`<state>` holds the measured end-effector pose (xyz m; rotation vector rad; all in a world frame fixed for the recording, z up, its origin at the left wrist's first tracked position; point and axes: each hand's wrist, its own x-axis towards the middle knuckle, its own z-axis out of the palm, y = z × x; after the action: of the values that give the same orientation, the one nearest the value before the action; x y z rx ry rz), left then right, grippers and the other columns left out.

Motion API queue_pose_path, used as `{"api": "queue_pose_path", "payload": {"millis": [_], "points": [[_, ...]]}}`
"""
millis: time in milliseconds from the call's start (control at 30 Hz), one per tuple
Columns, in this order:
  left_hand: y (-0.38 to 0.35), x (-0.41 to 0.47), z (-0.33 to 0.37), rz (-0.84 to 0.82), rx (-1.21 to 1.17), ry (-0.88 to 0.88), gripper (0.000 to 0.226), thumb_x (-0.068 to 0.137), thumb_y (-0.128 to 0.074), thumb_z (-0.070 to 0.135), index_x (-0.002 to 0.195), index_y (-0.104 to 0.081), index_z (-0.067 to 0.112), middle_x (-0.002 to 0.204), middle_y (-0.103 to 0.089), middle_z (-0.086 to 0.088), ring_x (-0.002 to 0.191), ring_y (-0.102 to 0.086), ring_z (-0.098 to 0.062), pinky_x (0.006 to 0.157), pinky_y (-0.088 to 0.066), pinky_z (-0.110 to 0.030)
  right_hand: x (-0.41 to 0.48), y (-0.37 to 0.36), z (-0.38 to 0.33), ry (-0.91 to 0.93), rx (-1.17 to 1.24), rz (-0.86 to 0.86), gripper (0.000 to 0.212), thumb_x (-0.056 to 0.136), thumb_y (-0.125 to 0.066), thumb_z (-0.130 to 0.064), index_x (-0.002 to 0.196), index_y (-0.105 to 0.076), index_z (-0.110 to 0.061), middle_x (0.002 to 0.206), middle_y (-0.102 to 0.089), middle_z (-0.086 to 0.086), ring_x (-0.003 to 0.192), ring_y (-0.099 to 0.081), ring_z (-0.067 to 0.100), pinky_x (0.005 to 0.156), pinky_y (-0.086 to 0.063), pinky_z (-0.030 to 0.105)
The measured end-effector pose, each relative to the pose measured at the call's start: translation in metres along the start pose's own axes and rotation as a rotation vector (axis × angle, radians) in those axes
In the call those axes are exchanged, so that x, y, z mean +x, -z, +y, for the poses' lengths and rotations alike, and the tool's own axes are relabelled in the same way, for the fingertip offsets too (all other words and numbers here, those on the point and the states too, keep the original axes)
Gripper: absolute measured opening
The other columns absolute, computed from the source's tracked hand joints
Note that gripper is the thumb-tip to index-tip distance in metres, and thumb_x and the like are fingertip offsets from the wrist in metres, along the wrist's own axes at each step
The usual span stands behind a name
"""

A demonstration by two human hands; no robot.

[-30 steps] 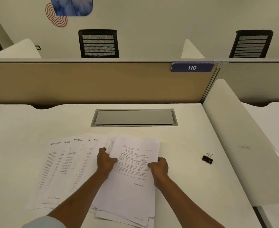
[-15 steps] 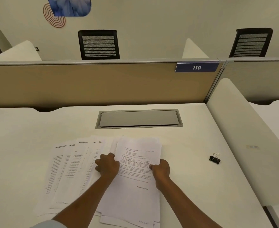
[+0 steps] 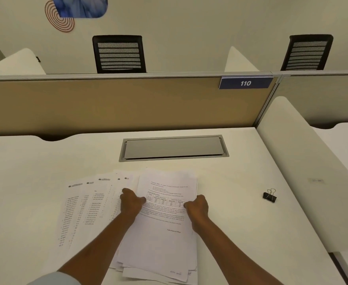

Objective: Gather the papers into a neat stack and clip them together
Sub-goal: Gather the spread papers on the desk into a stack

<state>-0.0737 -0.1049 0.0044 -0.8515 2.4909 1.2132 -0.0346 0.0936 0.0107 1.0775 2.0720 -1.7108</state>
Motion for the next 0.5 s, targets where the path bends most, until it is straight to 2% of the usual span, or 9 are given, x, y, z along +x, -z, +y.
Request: {"api": "queue_pose_path", "payload": {"millis": [67, 167, 233, 300, 333, 400, 500], "points": [[0.002, 0.003, -0.002, -0.079, -0.079, -0.015, 0.058, 0.075, -0.078, 0.011, 0.122, -0.046, -0.003, 0.12, -0.058, -0.017, 0.108, -0.058, -0.035, 0.082, -0.049, -0.036, -0.001, 0.001, -0.001, -0.004, 0.04, -0.032, 0.034, 0.077, -0.059, 0.003, 0.109, -0.052, -0.006, 0.105, -0.063, 0.009, 0.085, -0.062, 0.022, 0.061, -0.053, 0.027], [0.005, 0.003, -0.005, -0.239, -0.24, -0.036, 0.04, 0.071, -0.079, 0.004, 0.107, -0.063, 0.002, 0.108, -0.069, -0.016, 0.096, -0.066, -0.033, 0.088, -0.055, -0.044, -0.003, 0.003, -0.005, -0.03, 0.103, -0.05, 0.035, 0.077, -0.063, 0.005, 0.107, -0.047, -0.005, 0.097, -0.06, 0.007, 0.079, -0.06, 0.018, 0.054, -0.048, 0.025], [0.009, 0.001, -0.004, -0.319, -0.311, -0.049, 0.039, 0.069, -0.076, -0.005, 0.106, -0.064, 0.003, 0.106, -0.07, -0.016, 0.094, -0.067, -0.035, 0.087, -0.055, -0.049, -0.002, 0.004, -0.007, -0.071, 0.122, -0.072, 0.034, 0.076, -0.066, 0.004, 0.106, -0.051, -0.003, 0.099, -0.062, 0.01, 0.085, -0.063, 0.026, 0.064, -0.056, 0.033], [0.015, -0.003, 0.0, -0.411, -0.347, -0.078, 0.039, 0.07, -0.073, -0.009, 0.106, -0.063, 0.004, 0.106, -0.071, -0.016, 0.092, -0.069, -0.035, 0.08, -0.058, -0.046, 0.002, 0.006, -0.006, -0.11, 0.14, -0.089, 0.036, 0.073, -0.07, 0.004, 0.105, -0.056, -0.001, 0.104, -0.064, 0.014, 0.093, -0.064, 0.033, 0.081, -0.058, 0.045], [0.018, -0.005, 0.001, -0.455, -0.342, -0.094, 0.039, 0.071, -0.073, -0.008, 0.107, -0.063, 0.005, 0.106, -0.071, -0.014, 0.091, -0.069, -0.034, 0.075, -0.059, -0.043, 0.003, 0.008, -0.004, -0.118, 0.157, -0.101, 0.038, 0.071, -0.071, 0.004, 0.107, -0.057, -0.001, 0.106, -0.066, 0.015, 0.094, -0.065, 0.035, 0.084, -0.057, 0.048], [0.023, -0.009, 0.003, -0.529, -0.326, -0.124, 0.042, 0.072, -0.074, -0.005, 0.109, -0.061, 0.009, 0.105, -0.071, -0.01, 0.091, -0.07, -0.031, 0.07, -0.06, -0.039, 0.003, 0.013, -0.003, -0.118, 0.202, -0.133, 0.04, 0.07, -0.07, 0.006, 0.108, -0.061, 0.0, 0.105, -0.069, 0.016, 0.091, -0.067, 0.036, 0.082, -0.057, 0.048], [0.027, -0.014, 0.003, -0.571, -0.331, -0.141, 0.043, 0.072, -0.075, -0.004, 0.108, -0.06, 0.014, 0.104, -0.071, -0.006, 0.092, -0.07, -0.029, 0.067, -0.059, -0.036, -0.003, 0.022, -0.004, -0.098, 0.267, -0.16, 0.028, 0.075, -0.067, 0.01, 0.102, -0.066, 0.0, 0.098, -0.071, 0.017, 0.086, -0.069, 0.036, 0.072, -0.059, 0.042]]}}
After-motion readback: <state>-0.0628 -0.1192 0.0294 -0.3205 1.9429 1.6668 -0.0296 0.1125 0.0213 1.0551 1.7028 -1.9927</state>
